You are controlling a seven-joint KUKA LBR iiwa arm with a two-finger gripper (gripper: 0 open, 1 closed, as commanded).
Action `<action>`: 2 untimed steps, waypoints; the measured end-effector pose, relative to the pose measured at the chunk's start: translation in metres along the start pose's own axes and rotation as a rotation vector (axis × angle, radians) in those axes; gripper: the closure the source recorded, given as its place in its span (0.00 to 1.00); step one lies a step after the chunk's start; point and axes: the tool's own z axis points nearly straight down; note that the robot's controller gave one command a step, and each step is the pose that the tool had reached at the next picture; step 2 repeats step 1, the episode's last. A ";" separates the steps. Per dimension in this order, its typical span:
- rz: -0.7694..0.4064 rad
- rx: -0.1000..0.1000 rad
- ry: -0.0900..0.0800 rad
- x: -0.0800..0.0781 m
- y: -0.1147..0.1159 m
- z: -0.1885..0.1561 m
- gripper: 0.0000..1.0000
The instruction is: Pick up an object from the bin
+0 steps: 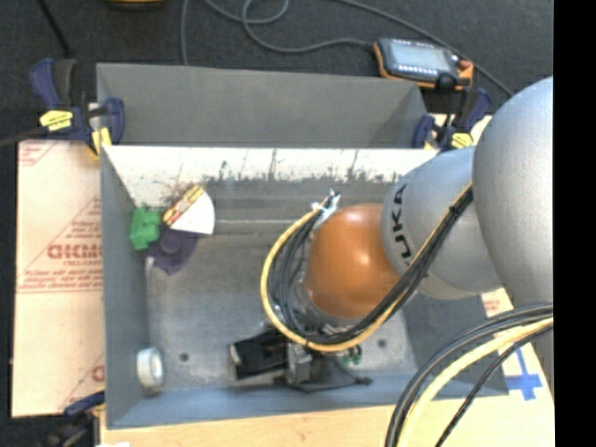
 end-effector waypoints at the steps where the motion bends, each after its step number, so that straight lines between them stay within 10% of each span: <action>1: -0.007 -0.005 0.025 -0.008 -0.002 -0.040 1.00; 2: -0.007 -0.005 0.025 -0.008 -0.002 -0.040 1.00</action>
Offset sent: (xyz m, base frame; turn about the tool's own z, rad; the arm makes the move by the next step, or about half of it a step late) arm 0.0293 0.0215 0.1324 0.0086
